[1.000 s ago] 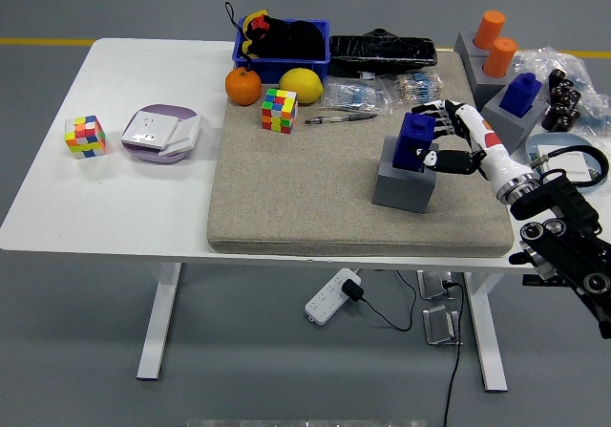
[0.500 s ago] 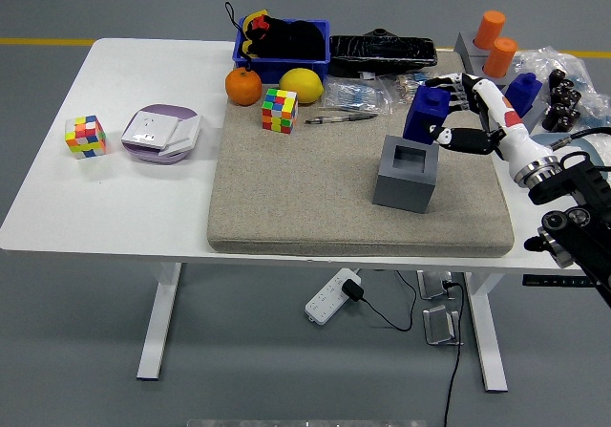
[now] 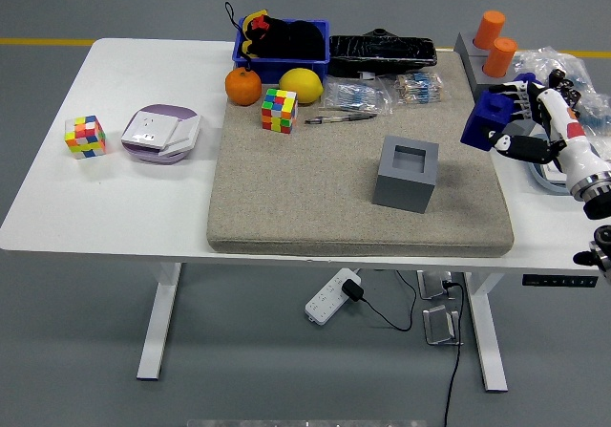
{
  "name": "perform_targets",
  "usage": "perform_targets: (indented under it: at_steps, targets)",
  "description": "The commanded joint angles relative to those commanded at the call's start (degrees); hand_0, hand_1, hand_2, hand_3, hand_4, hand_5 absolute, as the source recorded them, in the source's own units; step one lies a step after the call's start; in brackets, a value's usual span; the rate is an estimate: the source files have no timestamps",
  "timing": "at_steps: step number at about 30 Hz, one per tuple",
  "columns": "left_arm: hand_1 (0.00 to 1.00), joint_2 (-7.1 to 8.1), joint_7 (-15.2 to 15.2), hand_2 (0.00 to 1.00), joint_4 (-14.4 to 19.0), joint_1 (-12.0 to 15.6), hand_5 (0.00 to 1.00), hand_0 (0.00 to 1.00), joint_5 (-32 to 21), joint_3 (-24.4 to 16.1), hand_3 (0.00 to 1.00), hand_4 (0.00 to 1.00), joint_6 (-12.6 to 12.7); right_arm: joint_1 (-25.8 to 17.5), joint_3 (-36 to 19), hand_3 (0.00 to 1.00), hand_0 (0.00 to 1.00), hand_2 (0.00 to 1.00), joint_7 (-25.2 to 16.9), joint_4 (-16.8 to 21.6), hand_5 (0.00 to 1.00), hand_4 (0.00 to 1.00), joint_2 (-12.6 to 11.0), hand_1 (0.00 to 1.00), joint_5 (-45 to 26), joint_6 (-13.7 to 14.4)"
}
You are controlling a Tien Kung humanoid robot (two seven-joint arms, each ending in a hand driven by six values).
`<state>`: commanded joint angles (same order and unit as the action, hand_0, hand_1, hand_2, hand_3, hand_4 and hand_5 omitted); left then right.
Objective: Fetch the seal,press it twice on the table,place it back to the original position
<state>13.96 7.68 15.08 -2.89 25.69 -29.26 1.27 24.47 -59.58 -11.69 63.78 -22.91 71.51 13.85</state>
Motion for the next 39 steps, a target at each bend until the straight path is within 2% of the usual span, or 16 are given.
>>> perform_targets:
  at_steps: [8, 22, 31, 39]
  targets:
    - [0.693, -0.07, 0.0, 0.684, 0.0, 0.05, 0.234, 0.718, 0.01, 0.17, 0.721, 0.638, -0.02, -1.9, 0.37, 0.469, 0.557, 0.448, -0.54, -2.59, 0.002, 0.662, 2.03, 0.44, -1.03, 0.05]
    - [0.693, -0.23, 0.03, 0.684, 0.01, 0.16, 0.233, 0.718, -0.02, 0.52, 0.721, 0.639, -0.06, -1.47, 4.85, 0.467, 0.557, 0.446, -1.71, -8.57, 0.002, 0.662, 4.44, 0.44, -3.41, 0.36]
    - [0.693, -0.28, 0.05, 0.684, 0.08, 0.08, 0.233, 0.718, 0.03, 0.62, 0.721, 0.639, -0.08, -0.25, 7.93, 0.468, 0.556, 0.446, -2.43, -11.21, 0.002, 0.664, 4.97, 0.439, -5.14, 0.6]
    - [0.694, -0.26, 0.05, 0.684, 0.08, 0.06, 0.233, 0.718, 0.03, 0.63, 0.721, 0.639, -0.07, 0.0, 10.15, 0.469, 0.559, 0.447, -2.46, -11.72, 0.002, 0.665, 4.72, 0.439, -6.0, 0.47]
